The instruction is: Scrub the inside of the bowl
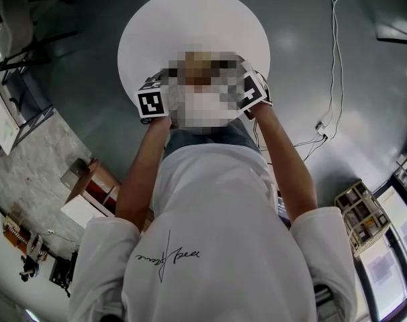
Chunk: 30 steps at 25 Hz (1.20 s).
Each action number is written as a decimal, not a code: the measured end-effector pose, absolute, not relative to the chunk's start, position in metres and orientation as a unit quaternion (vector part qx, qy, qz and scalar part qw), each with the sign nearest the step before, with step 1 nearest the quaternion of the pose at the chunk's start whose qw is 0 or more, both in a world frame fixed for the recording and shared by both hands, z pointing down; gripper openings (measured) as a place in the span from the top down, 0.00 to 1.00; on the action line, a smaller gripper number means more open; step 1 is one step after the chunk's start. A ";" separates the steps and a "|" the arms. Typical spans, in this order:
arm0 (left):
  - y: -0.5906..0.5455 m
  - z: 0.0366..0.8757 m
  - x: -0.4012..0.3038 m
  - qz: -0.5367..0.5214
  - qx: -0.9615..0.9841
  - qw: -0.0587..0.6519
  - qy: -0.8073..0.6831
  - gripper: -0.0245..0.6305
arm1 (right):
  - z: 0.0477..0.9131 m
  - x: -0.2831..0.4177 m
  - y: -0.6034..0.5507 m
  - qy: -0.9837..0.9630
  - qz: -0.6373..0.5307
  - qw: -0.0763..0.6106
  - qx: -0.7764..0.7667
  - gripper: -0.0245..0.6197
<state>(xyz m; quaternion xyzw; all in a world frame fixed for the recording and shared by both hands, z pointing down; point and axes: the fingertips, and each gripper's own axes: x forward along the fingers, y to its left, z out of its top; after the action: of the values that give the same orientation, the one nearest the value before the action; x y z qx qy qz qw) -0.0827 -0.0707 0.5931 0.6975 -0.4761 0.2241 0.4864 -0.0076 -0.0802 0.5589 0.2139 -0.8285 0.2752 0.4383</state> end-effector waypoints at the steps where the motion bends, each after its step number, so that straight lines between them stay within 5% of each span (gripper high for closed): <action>1: -0.070 0.594 -0.083 0.225 0.698 0.486 -0.475 0.94 | 0.559 -0.007 -0.079 -0.828 0.277 0.438 0.214 0.87; 30: -0.069 0.597 -0.082 0.223 0.692 0.490 -0.481 0.94 | 0.566 0.030 -0.035 -0.820 0.284 0.445 0.222 0.87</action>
<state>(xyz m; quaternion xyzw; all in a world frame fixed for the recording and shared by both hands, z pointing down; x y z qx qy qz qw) -0.0821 -0.0685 0.5973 0.6920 -0.4806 0.2229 0.4905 0.0302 -0.0346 0.5660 0.2223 -0.8197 0.2838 0.4452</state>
